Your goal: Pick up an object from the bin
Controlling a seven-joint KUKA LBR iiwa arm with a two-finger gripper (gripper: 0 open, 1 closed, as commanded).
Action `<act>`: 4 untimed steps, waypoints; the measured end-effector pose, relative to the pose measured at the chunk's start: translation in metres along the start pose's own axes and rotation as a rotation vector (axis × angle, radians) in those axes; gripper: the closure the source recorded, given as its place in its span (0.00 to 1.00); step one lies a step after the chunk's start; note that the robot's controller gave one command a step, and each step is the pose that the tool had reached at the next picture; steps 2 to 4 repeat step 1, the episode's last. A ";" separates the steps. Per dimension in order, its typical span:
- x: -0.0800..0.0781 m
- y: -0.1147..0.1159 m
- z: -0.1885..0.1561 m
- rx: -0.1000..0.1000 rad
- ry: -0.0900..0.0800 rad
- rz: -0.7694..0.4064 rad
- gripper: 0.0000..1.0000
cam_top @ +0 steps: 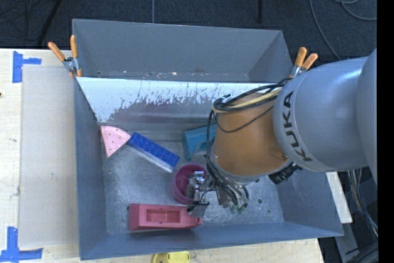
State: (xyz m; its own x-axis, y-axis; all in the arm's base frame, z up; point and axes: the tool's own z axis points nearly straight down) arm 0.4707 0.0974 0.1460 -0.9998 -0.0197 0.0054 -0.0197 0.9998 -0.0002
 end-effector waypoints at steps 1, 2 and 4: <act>-0.001 0.000 -0.017 -0.001 -0.007 0.000 1.00; -0.001 0.000 -0.017 -0.001 -0.007 0.000 1.00; -0.001 0.000 -0.017 -0.001 -0.007 0.000 1.00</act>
Offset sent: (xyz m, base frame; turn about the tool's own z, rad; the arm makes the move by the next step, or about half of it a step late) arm 0.0001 0.0001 0.0396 0.0000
